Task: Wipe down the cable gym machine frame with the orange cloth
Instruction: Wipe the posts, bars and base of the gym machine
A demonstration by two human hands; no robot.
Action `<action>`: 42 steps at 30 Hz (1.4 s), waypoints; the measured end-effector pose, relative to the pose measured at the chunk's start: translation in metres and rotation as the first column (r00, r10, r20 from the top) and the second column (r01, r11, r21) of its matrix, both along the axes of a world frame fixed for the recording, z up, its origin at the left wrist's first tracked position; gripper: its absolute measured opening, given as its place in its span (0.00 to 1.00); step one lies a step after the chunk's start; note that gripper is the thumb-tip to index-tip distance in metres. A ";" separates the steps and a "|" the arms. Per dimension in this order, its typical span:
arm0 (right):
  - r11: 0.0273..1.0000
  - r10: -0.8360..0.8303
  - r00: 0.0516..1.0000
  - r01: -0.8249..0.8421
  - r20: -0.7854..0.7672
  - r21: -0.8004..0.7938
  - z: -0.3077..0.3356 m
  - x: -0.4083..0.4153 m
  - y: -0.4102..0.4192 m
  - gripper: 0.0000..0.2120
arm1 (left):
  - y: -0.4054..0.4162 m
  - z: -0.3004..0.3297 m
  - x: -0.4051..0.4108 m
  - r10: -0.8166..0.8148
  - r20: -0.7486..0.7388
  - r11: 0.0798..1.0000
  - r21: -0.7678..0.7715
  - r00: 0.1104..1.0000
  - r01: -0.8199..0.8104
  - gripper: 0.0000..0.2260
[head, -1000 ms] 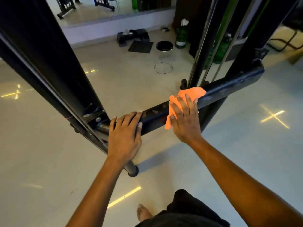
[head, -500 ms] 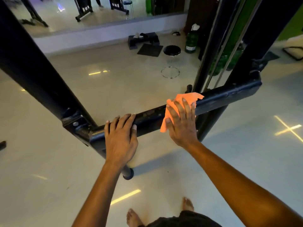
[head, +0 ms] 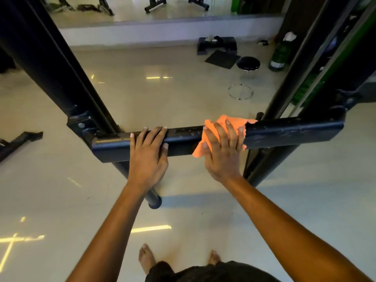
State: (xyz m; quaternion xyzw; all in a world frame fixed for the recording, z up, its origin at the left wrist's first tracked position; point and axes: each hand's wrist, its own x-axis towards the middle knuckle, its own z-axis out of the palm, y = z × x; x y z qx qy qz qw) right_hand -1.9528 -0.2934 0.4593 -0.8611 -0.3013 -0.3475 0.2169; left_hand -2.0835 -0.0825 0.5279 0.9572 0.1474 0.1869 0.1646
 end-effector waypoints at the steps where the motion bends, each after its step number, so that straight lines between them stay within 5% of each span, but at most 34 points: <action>1: 1.000 0.001 1.000 -0.001 -0.007 0.010 0.002 -0.006 0.012 0.20 | -0.006 0.000 0.004 -0.005 -0.002 1.000 -0.007 1.000 0.005 0.22; 5: 0.998 0.063 0.997 -0.063 0.033 -0.024 0.008 -0.024 0.049 0.21 | -0.020 0.004 0.013 -0.023 -0.010 0.998 -0.059 1.000 0.022 0.20; 9: 0.982 0.160 0.972 -0.139 0.170 -0.128 0.001 0.006 0.002 0.25 | -0.019 0.003 0.012 -0.026 0.016 0.999 -0.026 1.000 0.026 0.20; 15: 0.995 -0.094 0.995 0.094 -0.028 0.016 0.009 0.004 -0.014 0.22 | -0.014 0.004 0.017 -0.069 -0.018 0.998 0.005 0.997 0.069 0.22; 19: 0.999 -0.006 1.000 0.005 -0.026 -0.031 0.013 -0.027 0.044 0.22 | -0.010 0.002 0.023 -0.111 -0.018 0.994 0.012 0.994 0.111 0.22; 23: 0.981 0.102 0.992 -0.087 0.076 -0.175 0.005 -0.006 0.010 0.25 | -0.006 -0.003 0.021 -0.139 -0.031 0.990 0.030 0.990 0.140 0.23; 30: 0.981 -0.192 0.978 0.189 -0.078 -0.047 0.011 -0.010 -0.005 0.23 | -0.012 -0.004 0.025 -0.130 -0.035 0.985 0.111 0.991 0.133 0.23; 34: 0.994 -0.100 0.989 0.093 -0.109 -0.063 0.010 -0.042 0.051 0.24 | -0.002 0.000 0.031 -0.212 0.020 0.972 0.104 0.977 0.209 0.19; 38: 0.972 0.009 1.000 -0.008 0.004 -0.234 0.011 -0.017 0.010 0.27 | 0.008 -0.001 0.030 -0.254 0.035 0.964 0.096 0.967 0.249 0.19; 42: 0.975 -0.131 0.987 0.110 -0.098 -0.191 0.020 0.004 -0.036 0.27 | 0.007 -0.002 0.030 -0.235 0.014 0.967 0.102 0.972 0.233 0.20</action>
